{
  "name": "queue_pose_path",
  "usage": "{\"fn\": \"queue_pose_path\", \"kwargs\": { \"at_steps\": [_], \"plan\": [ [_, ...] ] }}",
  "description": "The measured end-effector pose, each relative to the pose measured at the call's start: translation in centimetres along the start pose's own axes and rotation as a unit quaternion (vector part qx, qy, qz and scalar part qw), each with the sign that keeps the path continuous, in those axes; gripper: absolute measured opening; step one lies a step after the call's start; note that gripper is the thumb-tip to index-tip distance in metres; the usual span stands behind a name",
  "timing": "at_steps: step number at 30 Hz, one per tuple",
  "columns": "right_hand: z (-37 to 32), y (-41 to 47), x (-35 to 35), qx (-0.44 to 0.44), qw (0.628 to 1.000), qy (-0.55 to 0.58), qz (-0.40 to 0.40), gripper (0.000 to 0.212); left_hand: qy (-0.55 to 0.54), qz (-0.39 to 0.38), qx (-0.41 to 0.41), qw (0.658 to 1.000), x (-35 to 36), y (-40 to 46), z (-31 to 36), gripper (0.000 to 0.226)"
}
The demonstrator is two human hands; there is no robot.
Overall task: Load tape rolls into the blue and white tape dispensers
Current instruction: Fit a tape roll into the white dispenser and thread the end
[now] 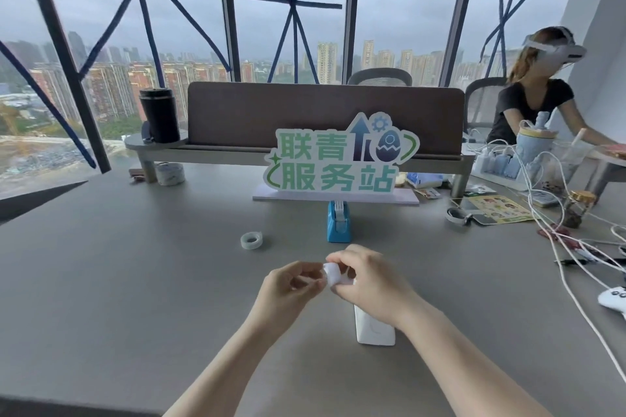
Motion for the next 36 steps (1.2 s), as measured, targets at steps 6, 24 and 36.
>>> {"fn": "queue_pose_path", "kwargs": {
  "at_steps": [6, 24, 36],
  "plan": [
    [-0.7, 0.3, 0.7, 0.018, 1.0, 0.008, -0.003, 0.024, -0.043, 0.028, -0.026, 0.998, -1.3, -0.1, -0.3, 0.005],
    [-1.6, 1.6, 2.5, 0.021, 0.998, -0.026, -0.06, 0.024, 0.01, 0.062, -0.017, 0.998, -3.3, -0.3, -0.9, 0.012],
    [-3.1, 3.9, 7.6, 0.004, 0.962, -0.151, -0.23, 0.026, 0.015, 0.177, -0.037, 0.983, -10.8, -0.9, -3.0, 0.016]
  ]
}}
Point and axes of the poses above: each hand's wrist, its own y-axis towards the middle knuckle, its own x-axis out of the palm, z = x × y, the point moved 6 cm from there along y, towards the middle knuckle, and after that the axes turned 8 degrees about -y, right-handed, at the moved point
